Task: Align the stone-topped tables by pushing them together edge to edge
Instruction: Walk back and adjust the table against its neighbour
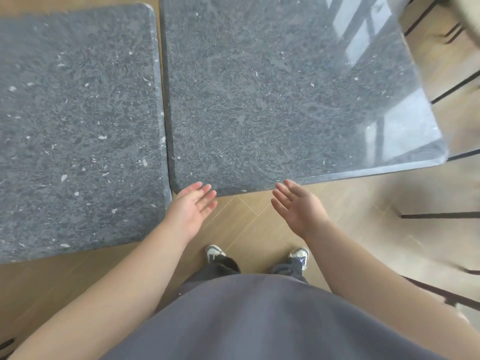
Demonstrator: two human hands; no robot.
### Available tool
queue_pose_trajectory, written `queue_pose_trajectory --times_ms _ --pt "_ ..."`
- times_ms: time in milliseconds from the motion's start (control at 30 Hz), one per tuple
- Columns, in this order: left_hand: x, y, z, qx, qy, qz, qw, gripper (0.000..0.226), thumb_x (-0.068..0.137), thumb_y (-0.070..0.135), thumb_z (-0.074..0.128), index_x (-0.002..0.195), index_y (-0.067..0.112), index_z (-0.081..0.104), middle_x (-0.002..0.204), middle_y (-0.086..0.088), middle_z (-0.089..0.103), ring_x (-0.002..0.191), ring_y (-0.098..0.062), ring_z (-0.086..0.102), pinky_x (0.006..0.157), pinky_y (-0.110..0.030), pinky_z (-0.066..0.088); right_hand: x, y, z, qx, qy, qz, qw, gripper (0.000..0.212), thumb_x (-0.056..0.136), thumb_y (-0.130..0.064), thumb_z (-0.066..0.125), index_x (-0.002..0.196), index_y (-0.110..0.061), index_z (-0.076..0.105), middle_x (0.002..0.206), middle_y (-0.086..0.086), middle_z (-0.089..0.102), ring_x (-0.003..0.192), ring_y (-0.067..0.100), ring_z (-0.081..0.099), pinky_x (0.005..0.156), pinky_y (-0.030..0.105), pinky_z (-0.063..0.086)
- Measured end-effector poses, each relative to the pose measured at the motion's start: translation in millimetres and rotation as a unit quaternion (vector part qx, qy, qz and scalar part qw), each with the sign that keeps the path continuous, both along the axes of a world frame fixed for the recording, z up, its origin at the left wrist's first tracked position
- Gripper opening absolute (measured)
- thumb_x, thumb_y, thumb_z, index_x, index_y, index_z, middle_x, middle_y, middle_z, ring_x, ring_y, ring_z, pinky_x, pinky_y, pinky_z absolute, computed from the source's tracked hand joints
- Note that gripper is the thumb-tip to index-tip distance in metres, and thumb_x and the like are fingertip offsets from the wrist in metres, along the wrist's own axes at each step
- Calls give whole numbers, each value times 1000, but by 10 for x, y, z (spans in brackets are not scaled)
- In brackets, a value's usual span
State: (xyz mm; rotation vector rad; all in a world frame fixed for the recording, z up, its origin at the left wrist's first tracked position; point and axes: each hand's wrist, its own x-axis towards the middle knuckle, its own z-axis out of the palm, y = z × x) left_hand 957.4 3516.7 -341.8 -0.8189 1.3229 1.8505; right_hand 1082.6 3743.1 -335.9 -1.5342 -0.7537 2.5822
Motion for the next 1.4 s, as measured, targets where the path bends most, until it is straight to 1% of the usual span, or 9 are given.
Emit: queue_pose_trajectory --times_ms 133,267,433,733,900,1000,1167,1267,1400 --pt "80 362 374 0 76 -29 997 21 101 -2 52 115 10 62 114 -11 73 103 -26 73 86 -40 57 155 451 236 40 33 29 998 30 101 -12 47 129 -11 57 125 11 65 112 23 65 85 37 55" --pt "367 979 708 0 135 -52 989 21 100 -1 54 116 9 63 113 -11 75 102 -25 74 87 -41 57 351 1071 663 94 99 75 988 35 82 -14 64 117 -12 62 99 4 71 87 18 70 85 35 56" --pt "733 1899 1103 27 205 -104 973 21 100 -1 51 115 8 63 105 -7 77 97 -23 74 81 -37 61 724 1923 1103 175 110 81 975 18 95 -4 56 109 -13 63 92 3 68 81 18 66 85 33 55" --pt "1102 3244 1615 30 348 -225 910 25 101 -6 45 114 7 62 97 -5 75 91 -22 72 85 -40 59 1331 2842 1558 276 122 41 952 21 93 1 55 105 -13 64 81 -2 68 76 15 63 79 30 54" --pt "1063 3833 1718 40 381 -267 884 29 99 -10 45 111 11 62 92 -4 75 87 -21 71 80 -35 60 1397 3269 1626 335 92 26 937 21 87 -2 57 101 -15 64 80 -4 68 75 15 63 79 31 53" --pt "973 4190 1681 58 378 -284 879 24 90 2 54 110 12 62 92 -5 74 86 -21 71 78 -33 59 1355 3565 1644 345 77 23 935 26 79 -9 56 103 -13 64 82 -1 68 75 17 62 79 31 54" --pt "744 4937 1489 58 372 -337 863 27 98 -5 48 111 14 62 93 -4 75 88 -21 71 79 -35 58 1247 4200 1657 365 18 -9 931 23 89 2 53 106 -8 63 79 -1 68 72 17 62 83 37 55" --pt "660 5382 1427 52 354 -361 861 30 99 -6 45 112 14 63 95 -4 75 89 -21 72 78 -32 58 1258 4603 1696 372 -7 -30 928 24 83 -5 57 105 -11 64 81 -1 68 72 15 63 80 32 57" --pt "673 5950 1472 71 346 -396 847 26 92 4 51 112 16 64 97 -5 75 90 -23 72 78 -30 58 1398 5087 1684 385 -28 -66 920 22 93 1 51 106 -12 63 83 -2 69 73 12 65 78 28 55"
